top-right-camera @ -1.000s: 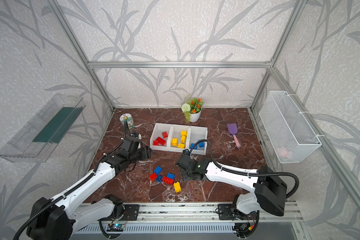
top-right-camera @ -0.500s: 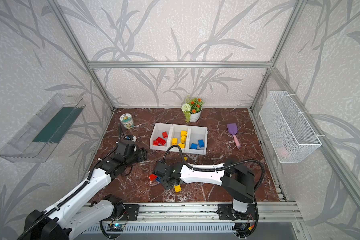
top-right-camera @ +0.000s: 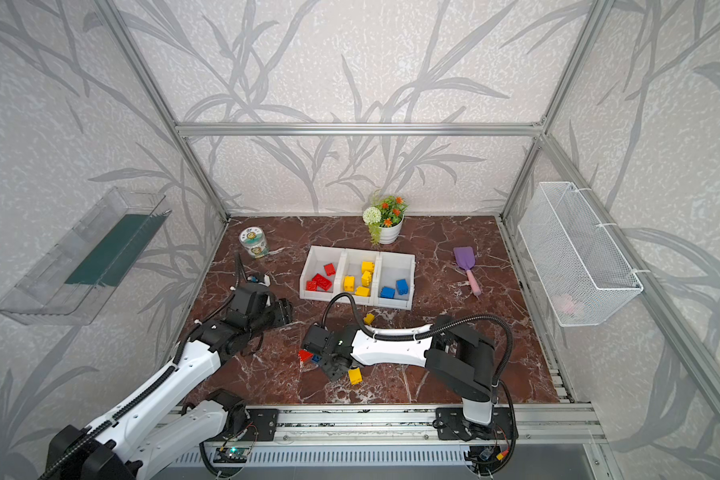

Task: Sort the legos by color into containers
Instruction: 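Lower the right gripper onto the long red brick and grasp it, then carry the long red brick with the right gripper into the red compartment and release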

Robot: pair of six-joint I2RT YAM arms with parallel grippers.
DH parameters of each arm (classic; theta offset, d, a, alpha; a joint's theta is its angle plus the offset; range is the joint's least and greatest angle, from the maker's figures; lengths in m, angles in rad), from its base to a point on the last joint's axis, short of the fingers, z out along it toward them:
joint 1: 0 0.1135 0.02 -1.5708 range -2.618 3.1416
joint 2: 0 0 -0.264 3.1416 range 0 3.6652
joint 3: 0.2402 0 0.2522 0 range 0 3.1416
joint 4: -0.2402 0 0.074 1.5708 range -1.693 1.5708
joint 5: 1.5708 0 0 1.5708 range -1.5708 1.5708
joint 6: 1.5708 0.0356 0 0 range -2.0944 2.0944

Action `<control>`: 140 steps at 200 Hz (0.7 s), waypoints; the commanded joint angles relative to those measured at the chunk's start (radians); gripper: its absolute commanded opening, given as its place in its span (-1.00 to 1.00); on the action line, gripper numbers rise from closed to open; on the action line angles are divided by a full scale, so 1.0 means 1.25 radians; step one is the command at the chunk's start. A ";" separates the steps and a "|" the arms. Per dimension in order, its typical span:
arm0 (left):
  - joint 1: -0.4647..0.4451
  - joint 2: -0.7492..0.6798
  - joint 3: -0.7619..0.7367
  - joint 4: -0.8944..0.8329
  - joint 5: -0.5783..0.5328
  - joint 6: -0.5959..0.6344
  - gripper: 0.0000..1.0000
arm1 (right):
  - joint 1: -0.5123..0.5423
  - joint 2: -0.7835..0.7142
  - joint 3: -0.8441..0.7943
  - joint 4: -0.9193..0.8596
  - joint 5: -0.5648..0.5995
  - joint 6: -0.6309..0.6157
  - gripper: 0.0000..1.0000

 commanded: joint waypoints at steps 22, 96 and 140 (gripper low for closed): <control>0.004 -0.011 -0.006 -0.013 -0.016 -0.009 0.42 | 0.002 0.019 0.016 -0.005 0.000 -0.003 -0.48; 0.006 -0.011 -0.005 -0.013 -0.015 -0.007 0.43 | 0.003 -0.020 0.020 0.002 0.004 -0.006 -0.62; 0.007 -0.013 0.000 -0.017 -0.011 -0.006 0.43 | -0.027 -0.063 0.106 -0.056 0.047 -0.078 -0.63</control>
